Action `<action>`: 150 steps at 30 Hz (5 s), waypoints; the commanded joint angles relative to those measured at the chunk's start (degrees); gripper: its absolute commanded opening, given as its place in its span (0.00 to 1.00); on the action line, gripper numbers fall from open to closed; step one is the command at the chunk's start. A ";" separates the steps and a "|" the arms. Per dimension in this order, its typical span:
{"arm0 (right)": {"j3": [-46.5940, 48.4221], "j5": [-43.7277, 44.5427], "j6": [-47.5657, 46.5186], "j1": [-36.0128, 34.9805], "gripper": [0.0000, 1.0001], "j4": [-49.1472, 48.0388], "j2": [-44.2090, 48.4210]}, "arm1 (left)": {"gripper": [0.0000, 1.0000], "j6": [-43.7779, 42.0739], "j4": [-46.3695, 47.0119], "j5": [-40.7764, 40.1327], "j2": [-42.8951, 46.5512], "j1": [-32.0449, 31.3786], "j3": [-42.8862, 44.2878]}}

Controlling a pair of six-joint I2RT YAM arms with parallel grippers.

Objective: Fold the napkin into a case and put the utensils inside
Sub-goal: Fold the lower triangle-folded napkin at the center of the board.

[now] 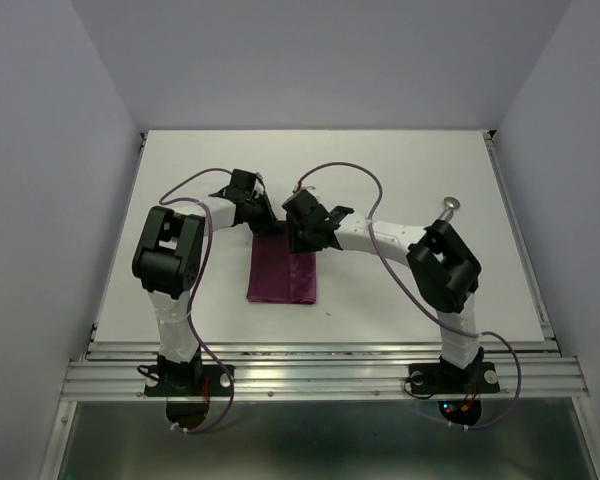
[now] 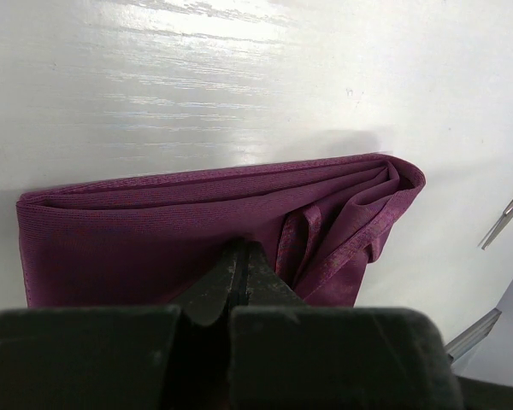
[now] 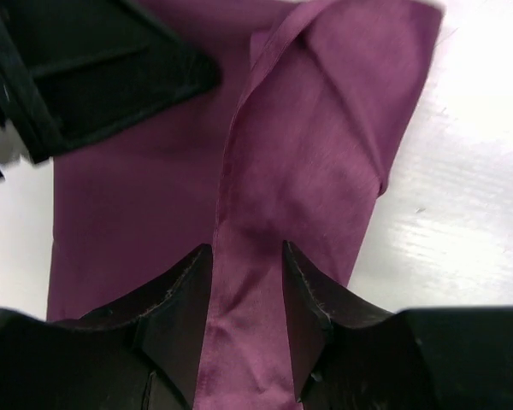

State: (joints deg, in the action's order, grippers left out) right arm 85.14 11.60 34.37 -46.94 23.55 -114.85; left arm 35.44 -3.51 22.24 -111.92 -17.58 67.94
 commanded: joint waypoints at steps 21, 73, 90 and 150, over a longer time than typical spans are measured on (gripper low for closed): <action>1.25 6.60 1.05 -3.69 0.35 2.03 -5.30 | 0.00 -0.90 -3.08 -2.02 0.91 -0.17 -2.02; 3.89 9.85 1.58 -1.32 0.46 1.32 1.90 | 0.00 -1.51 -3.17 -2.38 2.93 -0.17 -2.55; 3.97 -0.60 -0.18 9.76 0.02 -5.09 -0.28 | 0.00 -3.62 -6.95 -3.52 5.40 -2.37 5.44; 16.46 -9.05 0.96 9.23 0.35 -5.71 -12.51 | 0.00 -4.94 -7.30 -3.08 -4.36 -3.25 9.49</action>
State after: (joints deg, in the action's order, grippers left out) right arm 99.92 2.96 34.76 -36.88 18.81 -127.09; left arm 31.35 -10.50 19.64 -116.09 -20.62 76.90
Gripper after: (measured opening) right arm 0.377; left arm 0.019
